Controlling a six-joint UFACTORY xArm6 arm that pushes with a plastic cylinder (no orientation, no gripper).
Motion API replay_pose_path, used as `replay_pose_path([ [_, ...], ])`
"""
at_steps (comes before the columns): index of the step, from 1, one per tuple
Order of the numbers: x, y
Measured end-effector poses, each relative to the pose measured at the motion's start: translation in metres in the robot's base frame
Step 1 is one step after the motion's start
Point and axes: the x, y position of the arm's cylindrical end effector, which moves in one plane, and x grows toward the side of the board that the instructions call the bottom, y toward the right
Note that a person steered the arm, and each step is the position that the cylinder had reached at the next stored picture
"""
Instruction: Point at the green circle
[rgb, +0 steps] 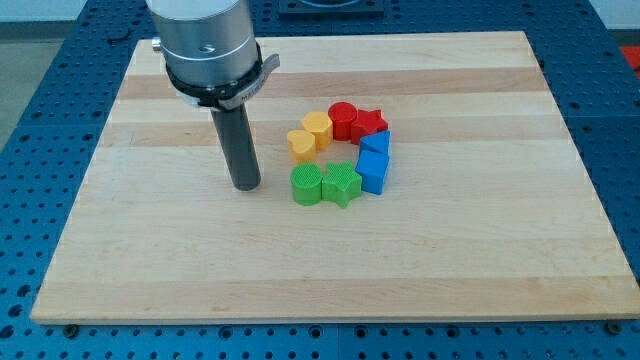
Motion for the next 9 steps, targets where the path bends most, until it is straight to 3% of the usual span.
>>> replay_pose_path([
  [3, -0.023, 0.007],
  [9, -0.020, 0.032],
])
